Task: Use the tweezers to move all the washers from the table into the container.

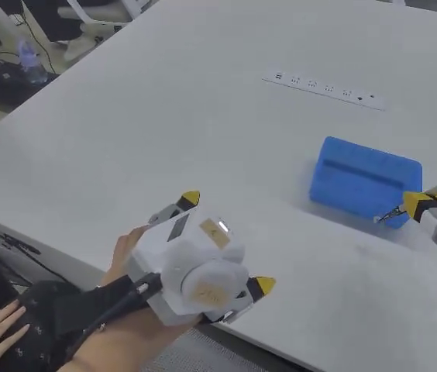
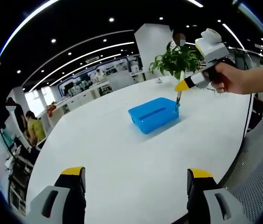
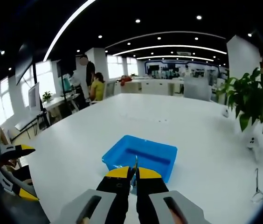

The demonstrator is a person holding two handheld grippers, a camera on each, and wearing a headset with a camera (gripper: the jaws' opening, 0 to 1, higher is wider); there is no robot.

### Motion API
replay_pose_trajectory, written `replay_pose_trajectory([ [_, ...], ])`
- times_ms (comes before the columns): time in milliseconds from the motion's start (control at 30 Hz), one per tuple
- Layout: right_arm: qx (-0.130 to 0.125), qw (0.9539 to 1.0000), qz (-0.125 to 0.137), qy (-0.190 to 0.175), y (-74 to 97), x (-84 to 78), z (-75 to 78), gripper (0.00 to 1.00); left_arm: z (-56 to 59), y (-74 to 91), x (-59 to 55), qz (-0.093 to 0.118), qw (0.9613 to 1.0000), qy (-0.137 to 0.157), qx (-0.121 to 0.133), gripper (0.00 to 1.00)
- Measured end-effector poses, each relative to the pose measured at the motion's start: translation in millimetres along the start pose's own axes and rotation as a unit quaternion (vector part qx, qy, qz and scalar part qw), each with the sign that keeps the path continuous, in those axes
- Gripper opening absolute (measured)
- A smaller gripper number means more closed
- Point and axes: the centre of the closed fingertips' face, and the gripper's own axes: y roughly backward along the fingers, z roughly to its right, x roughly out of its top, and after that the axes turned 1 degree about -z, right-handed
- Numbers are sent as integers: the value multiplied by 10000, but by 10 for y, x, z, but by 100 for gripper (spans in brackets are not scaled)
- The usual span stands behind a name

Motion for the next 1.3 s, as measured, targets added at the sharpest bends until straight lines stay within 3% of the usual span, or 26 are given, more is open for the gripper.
replay_pose_trajectory([
  [267, -60, 9998, 195, 11, -19, 192, 66, 0, -7, 0, -10, -29, 10000, -3, 18, 92],
  [600, -261, 9992, 307, 66, -125, 308, 240, 0, -8, -9, -25, -67, 10000, 0, 18, 92],
  [867, -354, 9990, -35, 260, -334, 100, 312, 0, -2, -14, -41, -114, 9999, -17, 5, 91],
  [1300, -441, 9970, -512, 383, -507, -241, 404, 1, 26, -28, -71, -194, 9998, -68, -51, 90],
])
